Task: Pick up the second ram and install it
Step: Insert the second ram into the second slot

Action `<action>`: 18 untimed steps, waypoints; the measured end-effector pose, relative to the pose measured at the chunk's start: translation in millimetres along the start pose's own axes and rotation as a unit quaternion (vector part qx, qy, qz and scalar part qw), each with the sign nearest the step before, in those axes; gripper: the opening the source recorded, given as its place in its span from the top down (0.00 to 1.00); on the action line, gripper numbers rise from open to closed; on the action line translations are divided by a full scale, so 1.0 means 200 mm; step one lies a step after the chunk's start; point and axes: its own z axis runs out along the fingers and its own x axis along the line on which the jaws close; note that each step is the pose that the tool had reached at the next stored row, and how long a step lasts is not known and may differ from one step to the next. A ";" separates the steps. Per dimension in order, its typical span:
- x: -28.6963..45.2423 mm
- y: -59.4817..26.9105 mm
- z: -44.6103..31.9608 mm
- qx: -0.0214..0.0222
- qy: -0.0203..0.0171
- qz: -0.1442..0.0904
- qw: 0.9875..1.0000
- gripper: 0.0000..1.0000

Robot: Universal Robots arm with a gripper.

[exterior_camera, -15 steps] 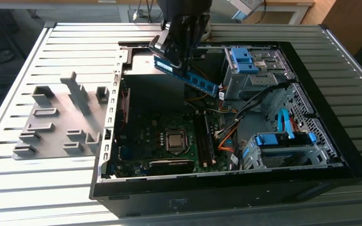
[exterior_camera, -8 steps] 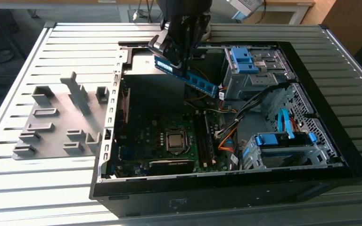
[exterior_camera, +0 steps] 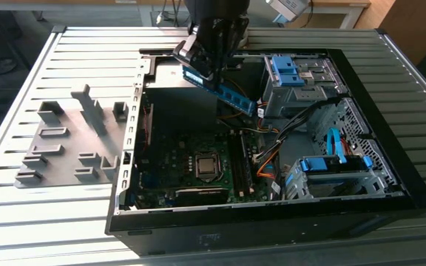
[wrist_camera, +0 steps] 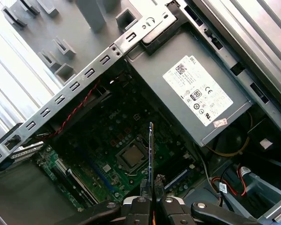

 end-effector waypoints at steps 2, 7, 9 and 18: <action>0.000 0.000 0.000 0.000 0.000 0.006 1.000 0.86; 0.000 0.000 0.001 0.000 0.000 0.021 1.000 0.86; 0.000 0.000 0.001 -0.001 0.000 0.030 1.000 0.86; -0.004 0.002 0.002 -0.002 0.001 0.076 0.997 0.86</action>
